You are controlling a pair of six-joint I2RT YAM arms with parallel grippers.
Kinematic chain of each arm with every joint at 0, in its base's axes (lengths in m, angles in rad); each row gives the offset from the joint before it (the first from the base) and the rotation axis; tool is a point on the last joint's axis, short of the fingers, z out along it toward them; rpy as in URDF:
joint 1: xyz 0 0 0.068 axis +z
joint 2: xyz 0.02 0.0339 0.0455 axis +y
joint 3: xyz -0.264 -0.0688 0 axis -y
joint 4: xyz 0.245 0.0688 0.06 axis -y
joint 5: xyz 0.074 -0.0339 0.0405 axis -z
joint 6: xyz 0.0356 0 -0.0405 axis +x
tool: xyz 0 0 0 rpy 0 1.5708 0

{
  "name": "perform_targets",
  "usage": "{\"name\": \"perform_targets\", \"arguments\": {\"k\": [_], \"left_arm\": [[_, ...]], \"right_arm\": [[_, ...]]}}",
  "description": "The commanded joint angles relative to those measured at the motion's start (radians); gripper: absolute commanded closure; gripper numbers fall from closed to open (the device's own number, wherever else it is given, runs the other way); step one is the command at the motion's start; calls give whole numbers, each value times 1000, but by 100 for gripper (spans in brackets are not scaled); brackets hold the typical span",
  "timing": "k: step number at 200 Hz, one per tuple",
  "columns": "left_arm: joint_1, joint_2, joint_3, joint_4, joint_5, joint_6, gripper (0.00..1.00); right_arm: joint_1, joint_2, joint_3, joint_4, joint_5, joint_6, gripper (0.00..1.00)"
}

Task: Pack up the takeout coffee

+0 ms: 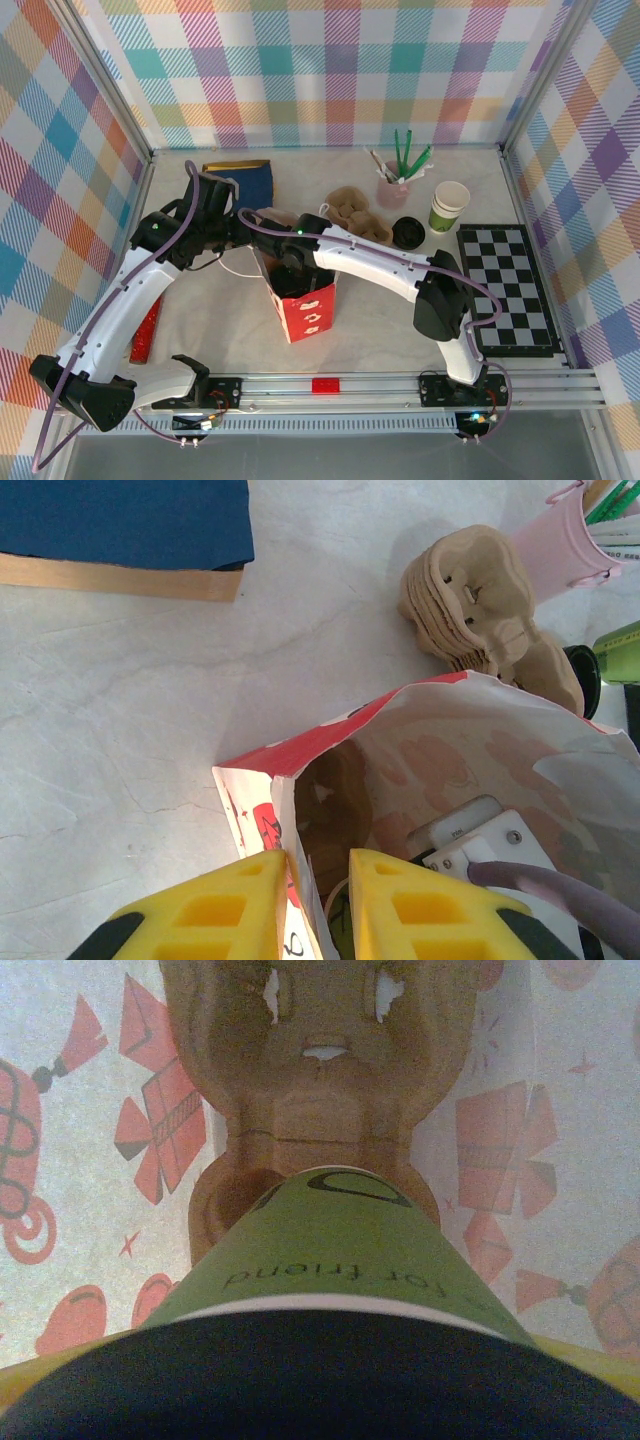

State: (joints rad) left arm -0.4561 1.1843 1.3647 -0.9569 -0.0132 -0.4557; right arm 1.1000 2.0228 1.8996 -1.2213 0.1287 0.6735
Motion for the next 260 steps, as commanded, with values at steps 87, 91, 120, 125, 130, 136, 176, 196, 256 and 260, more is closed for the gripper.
{"name": "perform_targets", "arguments": {"k": [87, 91, 120, 125, 130, 136, 176, 196, 256, 260], "left_arm": [[-4, -26, 1, 41, -9, -14, 76], [-4, -26, 1, 41, -10, -13, 76], [-4, -26, 0, 41, -12, -14, 76], [-4, -26, 1, 41, -14, -14, 76], [-4, -26, 1, 41, -13, -14, 76], [-4, -26, 1, 41, -13, -14, 76], [-4, -25, -3, 44, -16, -16, 76], [-4, -25, -6, 47, -15, -17, 76], [-4, -26, -9, 53, -18, -18, 76], [-4, -27, -9, 52, -18, -18, 76]], "right_arm": [[12, 11, -4, -22, -11, 11, 65], [13, 11, -4, -21, -12, 11, 65], [12, 11, -10, -15, -14, 12, 65], [12, 11, -9, -14, -14, 11, 65], [12, 10, -10, -14, -14, 12, 65], [13, 9, -10, -14, -14, 11, 65], [14, 13, -12, -9, -24, 12, 65], [15, 11, -14, -4, -34, 8, 65], [25, 19, -7, -6, -52, 4, 65], [24, 19, -7, -6, -55, 4, 65]]}}
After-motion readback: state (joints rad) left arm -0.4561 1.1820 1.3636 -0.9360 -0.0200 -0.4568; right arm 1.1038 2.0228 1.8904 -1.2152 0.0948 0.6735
